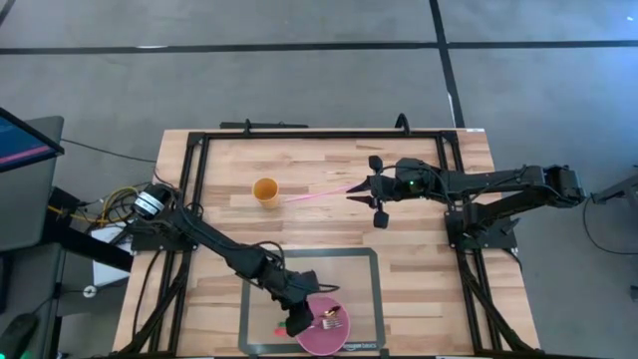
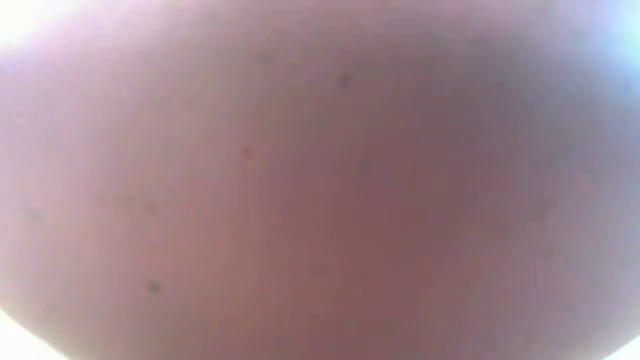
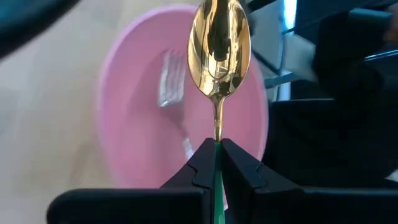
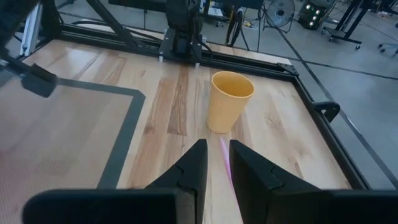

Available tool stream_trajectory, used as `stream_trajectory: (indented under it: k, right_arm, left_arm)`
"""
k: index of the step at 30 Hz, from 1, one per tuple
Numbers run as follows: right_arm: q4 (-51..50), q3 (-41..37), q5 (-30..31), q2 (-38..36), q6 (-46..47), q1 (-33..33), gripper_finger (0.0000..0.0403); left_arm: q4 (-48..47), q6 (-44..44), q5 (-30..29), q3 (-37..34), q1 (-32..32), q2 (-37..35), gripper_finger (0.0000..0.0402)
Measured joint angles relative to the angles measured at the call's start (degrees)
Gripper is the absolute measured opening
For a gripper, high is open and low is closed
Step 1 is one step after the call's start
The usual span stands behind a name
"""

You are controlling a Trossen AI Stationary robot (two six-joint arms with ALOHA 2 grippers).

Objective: Pick & Place Utensil
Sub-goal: Put the green spoon into the pink bowl on the transparent mat

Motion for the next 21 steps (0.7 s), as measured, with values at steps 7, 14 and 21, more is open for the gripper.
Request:
stream_trajectory:
  k: [7, 14, 21]
  right_arm:
    - [0.0, 0.0, 0.01, 0.0, 0.2, 0.0, 0.0061]
    - [-0.01, 0.0, 0.0, 0.0, 0.23, 0.0, 0.0061]
    - [0.11, -0.02, 0.0, 0.0, 0.4, 0.0, 0.0061]
  left_arm:
    - [-2.9, -1.46, 0.75, -0.2, 1.26, 0.03, 0.0014]
    - [-3.16, -2.4, 2.56, -0.18, 1.11, 0.86, 0.0014]
    - [-3.19, -3.84, 6.15, -0.18, 1.4, 4.11, 0.0016]
